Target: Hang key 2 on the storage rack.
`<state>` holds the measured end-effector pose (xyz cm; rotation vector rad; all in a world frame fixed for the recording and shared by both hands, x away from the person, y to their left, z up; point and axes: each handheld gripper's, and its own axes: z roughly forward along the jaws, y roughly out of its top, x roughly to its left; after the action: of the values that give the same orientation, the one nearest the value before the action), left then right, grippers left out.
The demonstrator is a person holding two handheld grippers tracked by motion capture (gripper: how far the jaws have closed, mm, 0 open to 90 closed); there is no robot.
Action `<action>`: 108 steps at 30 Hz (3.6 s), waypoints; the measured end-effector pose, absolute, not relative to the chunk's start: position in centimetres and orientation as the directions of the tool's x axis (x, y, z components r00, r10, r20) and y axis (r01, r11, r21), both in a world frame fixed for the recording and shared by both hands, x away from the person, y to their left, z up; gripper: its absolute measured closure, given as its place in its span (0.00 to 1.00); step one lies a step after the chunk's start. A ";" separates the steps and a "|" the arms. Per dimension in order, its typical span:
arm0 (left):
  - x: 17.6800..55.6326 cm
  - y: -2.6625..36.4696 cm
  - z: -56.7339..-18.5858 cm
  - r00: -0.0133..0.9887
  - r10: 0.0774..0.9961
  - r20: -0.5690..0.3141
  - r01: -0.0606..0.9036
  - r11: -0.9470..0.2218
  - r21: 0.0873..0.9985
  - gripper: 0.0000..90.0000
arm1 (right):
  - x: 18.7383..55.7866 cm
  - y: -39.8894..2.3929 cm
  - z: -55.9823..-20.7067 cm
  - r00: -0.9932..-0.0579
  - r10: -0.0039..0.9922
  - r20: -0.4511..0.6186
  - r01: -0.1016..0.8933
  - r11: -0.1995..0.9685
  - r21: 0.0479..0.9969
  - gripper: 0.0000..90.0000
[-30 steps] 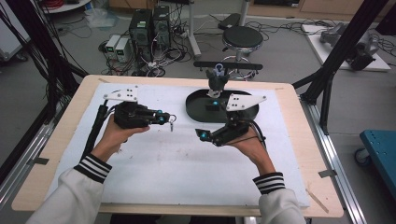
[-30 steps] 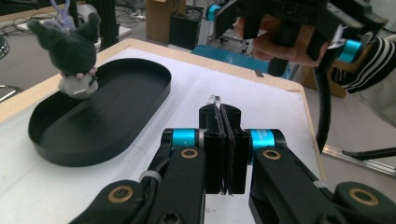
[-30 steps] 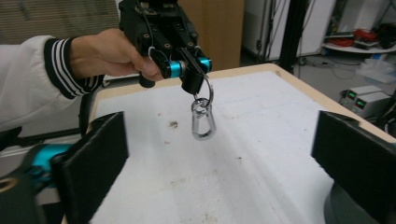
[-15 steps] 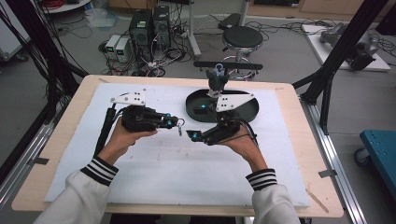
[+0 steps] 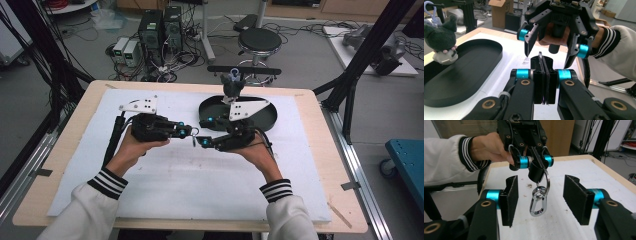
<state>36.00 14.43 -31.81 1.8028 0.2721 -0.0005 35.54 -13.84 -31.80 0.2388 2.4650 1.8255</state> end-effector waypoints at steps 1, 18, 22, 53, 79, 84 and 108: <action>36.0 14.4 -31.8 0.973 0.182 -0.144 0.184 -0.222 0.958 0.98 | 35.6 -13.8 -31.8 -0.987 0.158 0.040 0.084 0.281 0.956 0.53; 35.8 14.4 -31.7 0.978 0.153 -0.144 0.174 -0.206 0.963 0.98 | 35.8 -13.6 -32.1 -0.990 0.127 0.064 0.096 0.267 0.959 0.78; 35.8 14.4 -31.7 0.980 0.141 -0.139 0.167 -0.206 0.964 0.98 | 35.8 -13.5 -32.1 -0.990 0.120 0.078 0.108 0.265 0.958 0.83; 35.9 14.4 -32.0 0.975 0.183 -0.122 0.158 -0.198 0.967 0.51 | 35.8 -14.0 -31.9 -0.984 0.134 0.120 0.156 0.300 0.941 0.99; 31.7 22.6 -37.9 0.882 0.471 0.025 0.087 -0.216 0.973 0.02 | 35.9 -20.3 -27.2 -0.939 0.342 0.035 0.146 0.306 0.941 0.99; 31.1 24.0 -39.3 0.867 0.499 -0.003 0.104 -0.176 0.979 0.02 | 36.7 -21.7 -25.8 -0.924 0.382 0.023 0.155 0.318 0.935 0.99; 28.9 27.6 -44.1 0.770 0.638 -0.014 0.097 -0.095 0.991 0.02 | 42.9 -25.7 -22.5 -0.843 0.536 -0.036 0.246 0.445 0.861 0.99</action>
<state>28.88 27.64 -44.09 1.6252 0.5972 0.5011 42.91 -25.75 -22.48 0.6707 2.3969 1.3530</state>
